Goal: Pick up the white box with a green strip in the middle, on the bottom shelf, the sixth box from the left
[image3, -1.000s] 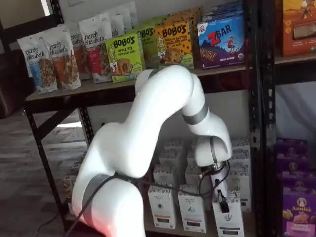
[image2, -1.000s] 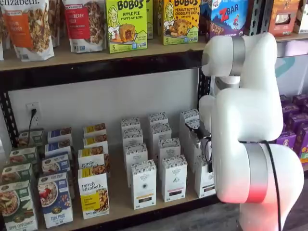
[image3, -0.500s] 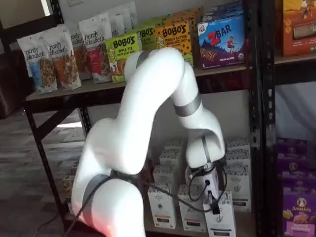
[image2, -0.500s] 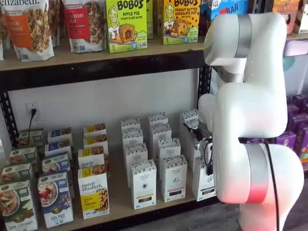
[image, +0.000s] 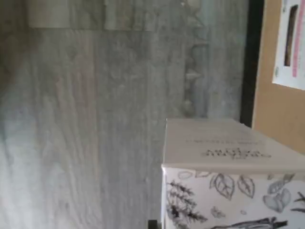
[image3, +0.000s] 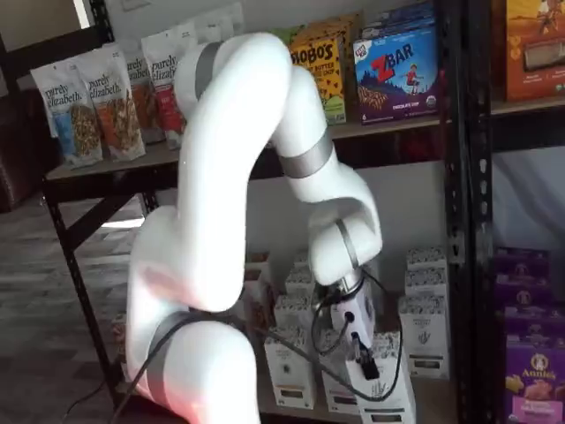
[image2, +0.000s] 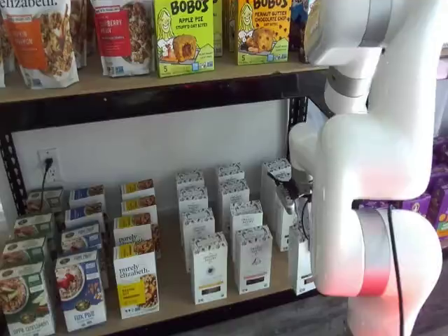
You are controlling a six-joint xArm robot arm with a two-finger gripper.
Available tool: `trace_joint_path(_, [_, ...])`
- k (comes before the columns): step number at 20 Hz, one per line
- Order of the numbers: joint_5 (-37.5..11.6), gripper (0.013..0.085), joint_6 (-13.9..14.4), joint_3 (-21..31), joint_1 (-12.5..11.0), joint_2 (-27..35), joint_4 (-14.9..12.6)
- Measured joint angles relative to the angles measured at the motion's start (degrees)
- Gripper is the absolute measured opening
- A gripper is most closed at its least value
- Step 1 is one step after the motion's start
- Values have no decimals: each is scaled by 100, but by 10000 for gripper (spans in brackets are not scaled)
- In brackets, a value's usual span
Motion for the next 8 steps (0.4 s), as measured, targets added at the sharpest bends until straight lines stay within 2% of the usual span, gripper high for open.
trace_joint_path(1, [45,570,-73,134,18,-161,90])
trace_joint_path(5, [271,570,-696,763,105,-1000,802])
trace_joint_path(8, [374,570,-1056,961,144,-1314,1209])
